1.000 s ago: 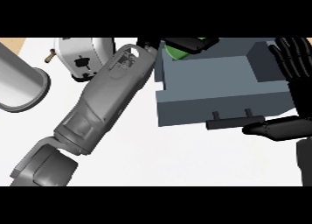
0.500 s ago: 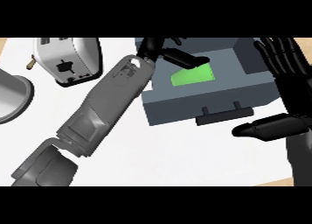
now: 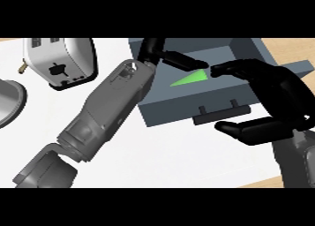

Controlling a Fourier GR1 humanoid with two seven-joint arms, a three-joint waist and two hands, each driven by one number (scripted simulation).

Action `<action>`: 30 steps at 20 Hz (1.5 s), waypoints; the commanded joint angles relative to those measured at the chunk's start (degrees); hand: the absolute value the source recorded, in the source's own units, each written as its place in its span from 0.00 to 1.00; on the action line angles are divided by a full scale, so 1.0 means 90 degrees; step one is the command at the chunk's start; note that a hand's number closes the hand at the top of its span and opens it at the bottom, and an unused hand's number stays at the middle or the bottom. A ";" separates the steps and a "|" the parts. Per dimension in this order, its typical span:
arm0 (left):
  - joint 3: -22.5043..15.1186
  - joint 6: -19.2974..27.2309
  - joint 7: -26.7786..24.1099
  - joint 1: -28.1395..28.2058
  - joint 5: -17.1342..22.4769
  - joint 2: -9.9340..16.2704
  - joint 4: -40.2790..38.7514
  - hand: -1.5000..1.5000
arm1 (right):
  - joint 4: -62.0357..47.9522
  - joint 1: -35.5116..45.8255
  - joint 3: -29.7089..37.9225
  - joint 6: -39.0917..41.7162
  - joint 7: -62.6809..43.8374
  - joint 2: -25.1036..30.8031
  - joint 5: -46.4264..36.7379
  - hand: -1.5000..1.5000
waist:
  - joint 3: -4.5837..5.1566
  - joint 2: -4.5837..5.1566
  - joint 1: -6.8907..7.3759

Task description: Pick up the cup, place it into the drawer and close the drawer

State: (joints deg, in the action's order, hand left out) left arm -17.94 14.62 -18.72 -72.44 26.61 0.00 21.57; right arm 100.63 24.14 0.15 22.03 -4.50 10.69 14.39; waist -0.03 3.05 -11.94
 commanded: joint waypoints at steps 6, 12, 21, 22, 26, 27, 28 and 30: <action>0.0334 0.0204 -0.0937 -0.0016 0.0913 0.0000 0.0275 0.00 | 0.0092 -0.0370 -0.1194 0.1603 -0.0741 0.0833 -0.0020 1.00 | 0.0011 -0.0150 0.0346; 0.0372 0.0453 -0.0975 -0.0123 0.1165 0.0000 0.0001 0.00 | 0.0273 -0.0651 -0.1461 0.1317 -0.0623 0.1192 -0.1684 0.00 | -0.0003 -0.0219 0.0756; 0.0391 0.0066 -0.1552 0.0611 0.1312 0.0000 0.0431 0.00 | -0.1898 -0.0432 -0.2017 0.0361 0.0350 0.1049 -0.3958 0.00 | -0.0001 -0.0280 0.1386; 0.0480 -0.0089 -0.1575 0.0758 0.1273 0.0068 0.0435 0.00 | -0.2091 -0.0807 -0.2057 0.0361 0.0825 0.1281 -0.4084 0.00 | -0.0003 -0.0289 0.1411; 0.0529 -0.0351 -0.1455 0.1126 0.1336 0.0339 0.0836 0.00 | -0.3561 -0.0049 -0.2516 -0.0085 0.1013 0.0713 -0.4795 0.00 | -0.0003 -0.0308 0.1660; 0.0584 -0.0195 -0.1434 0.1020 0.1344 0.0312 0.0837 0.00 | -0.4197 -0.0021 -0.2385 -0.0168 0.1549 0.0881 -0.4849 1.00 | -0.0009 -0.0279 0.1648; 0.0525 -0.0344 -0.1485 0.1328 0.1326 0.0370 0.1019 0.00 | -0.4576 0.0192 -0.2247 -0.0264 0.1697 0.0922 -0.4904 1.00 | -0.0009 -0.0294 0.1713; 0.0563 -0.0722 -0.1420 0.1519 0.1361 0.0698 0.1089 0.00 | -0.5356 0.0687 -0.2046 -0.0609 0.1809 0.0661 -0.4982 1.00 | -0.0011 -0.0250 0.1804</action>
State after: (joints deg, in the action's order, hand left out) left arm -13.21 11.30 -31.73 -62.15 38.54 3.59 29.30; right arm 64.80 24.97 -19.83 20.21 7.40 18.02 -27.75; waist -0.10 0.54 2.79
